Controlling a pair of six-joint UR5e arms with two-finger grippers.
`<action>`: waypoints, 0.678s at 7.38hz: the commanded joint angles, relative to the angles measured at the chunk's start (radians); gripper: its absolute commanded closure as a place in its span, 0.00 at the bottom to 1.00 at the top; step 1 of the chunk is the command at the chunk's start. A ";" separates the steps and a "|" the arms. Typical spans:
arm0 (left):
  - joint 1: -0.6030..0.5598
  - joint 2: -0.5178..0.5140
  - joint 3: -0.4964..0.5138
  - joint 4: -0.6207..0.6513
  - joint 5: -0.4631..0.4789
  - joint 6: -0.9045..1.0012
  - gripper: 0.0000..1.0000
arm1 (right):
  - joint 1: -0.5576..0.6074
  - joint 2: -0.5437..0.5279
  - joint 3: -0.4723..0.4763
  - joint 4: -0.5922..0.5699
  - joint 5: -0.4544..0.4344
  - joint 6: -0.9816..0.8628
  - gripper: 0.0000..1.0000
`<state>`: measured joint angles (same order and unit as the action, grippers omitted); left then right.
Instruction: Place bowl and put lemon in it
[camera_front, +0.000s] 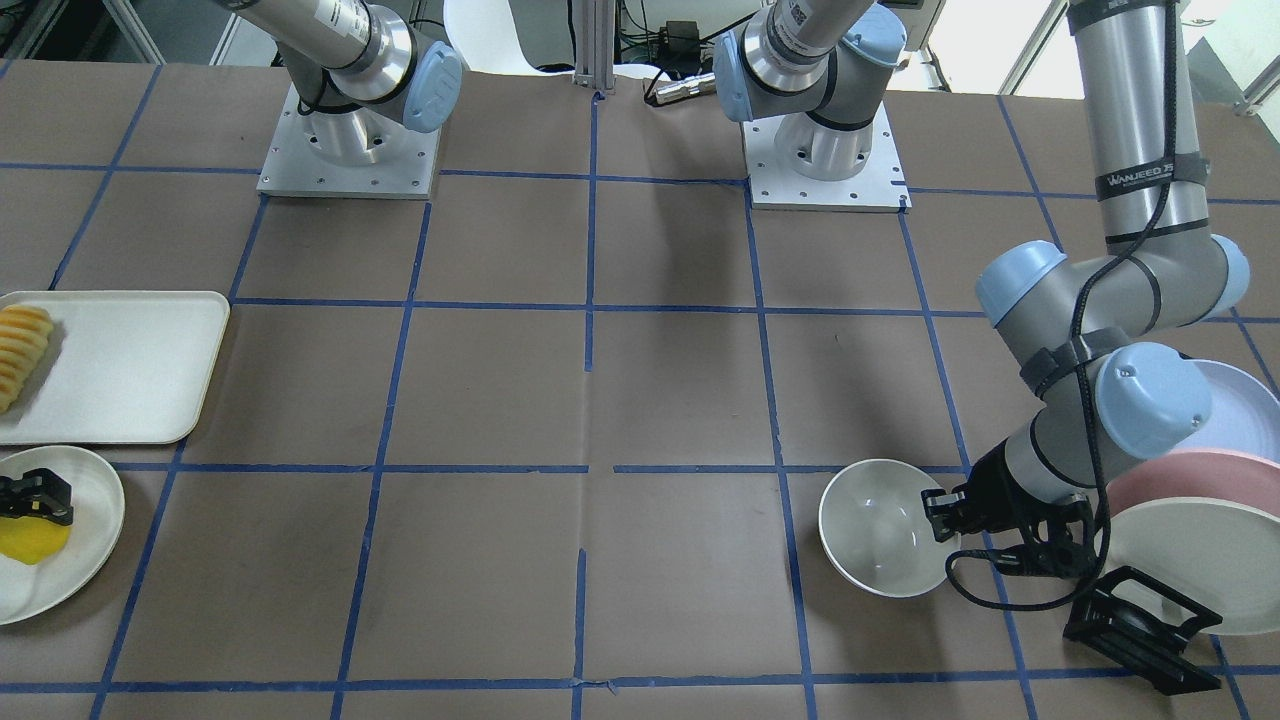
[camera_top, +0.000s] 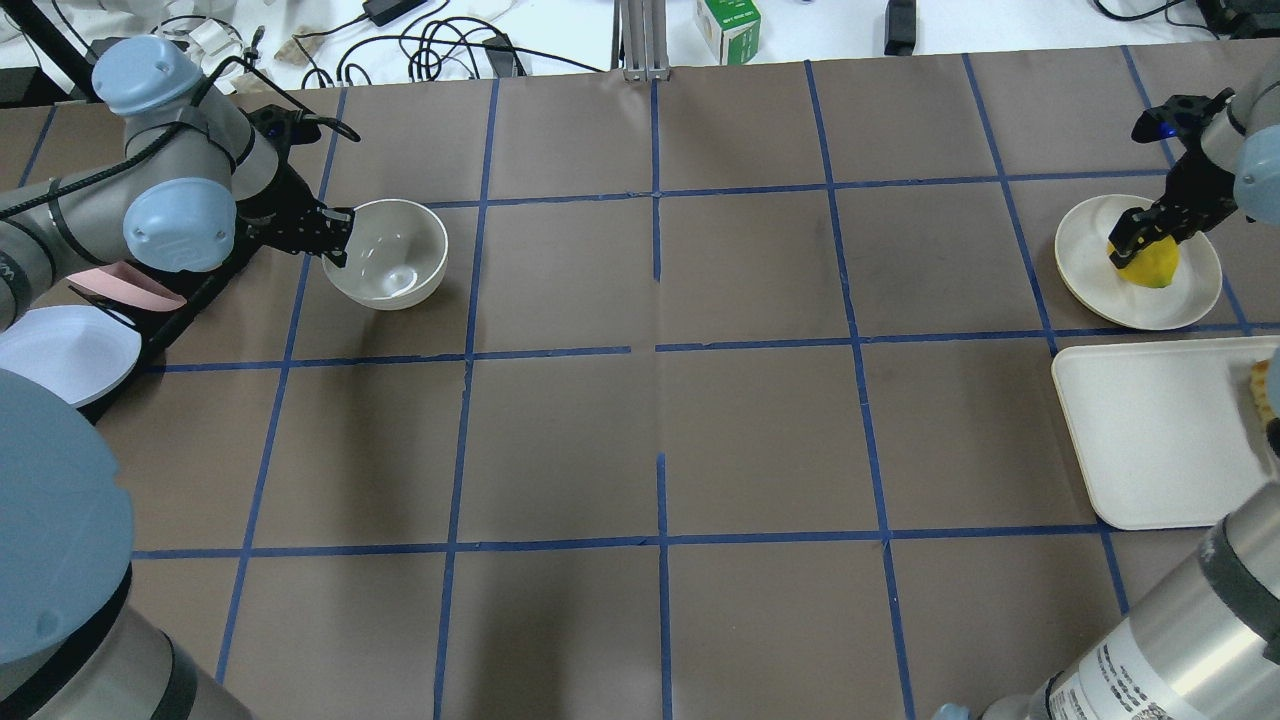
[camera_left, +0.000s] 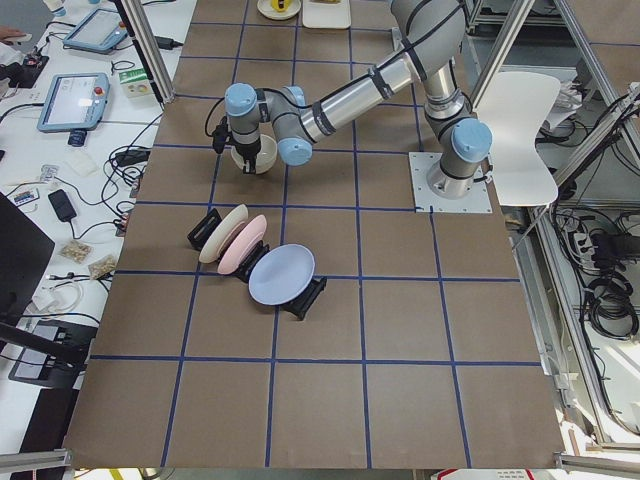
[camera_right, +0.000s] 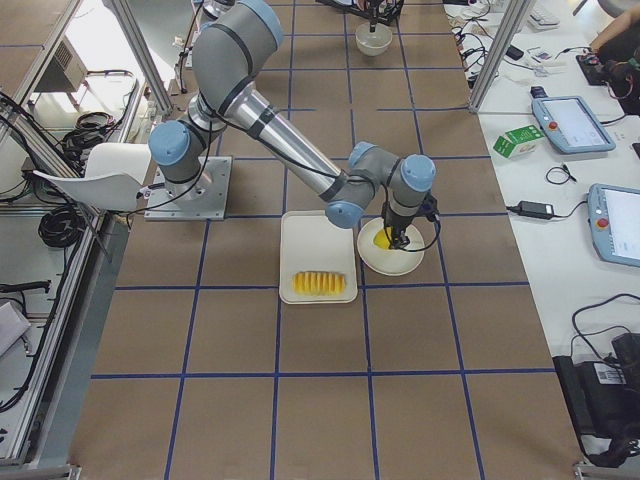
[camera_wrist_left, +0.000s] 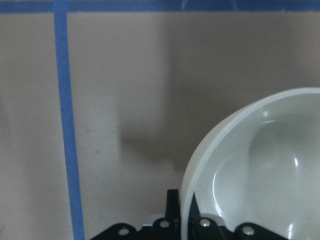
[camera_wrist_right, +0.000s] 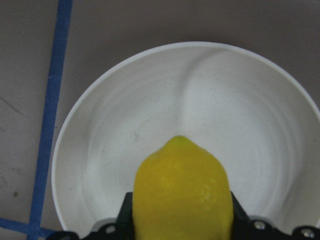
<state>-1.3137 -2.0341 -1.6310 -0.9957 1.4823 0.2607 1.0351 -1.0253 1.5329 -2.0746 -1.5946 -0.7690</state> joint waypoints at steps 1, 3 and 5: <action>-0.072 0.055 0.011 -0.043 -0.092 -0.178 1.00 | -0.039 -0.161 -0.006 0.154 0.005 0.010 0.87; -0.271 0.071 -0.001 -0.026 -0.089 -0.398 1.00 | -0.040 -0.347 -0.005 0.316 -0.002 0.046 0.87; -0.437 0.028 -0.013 0.011 -0.088 -0.579 1.00 | -0.029 -0.449 0.009 0.434 0.010 0.135 0.87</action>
<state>-1.6449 -1.9844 -1.6365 -1.0147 1.3931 -0.2107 1.0016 -1.4088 1.5341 -1.7235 -1.5954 -0.6807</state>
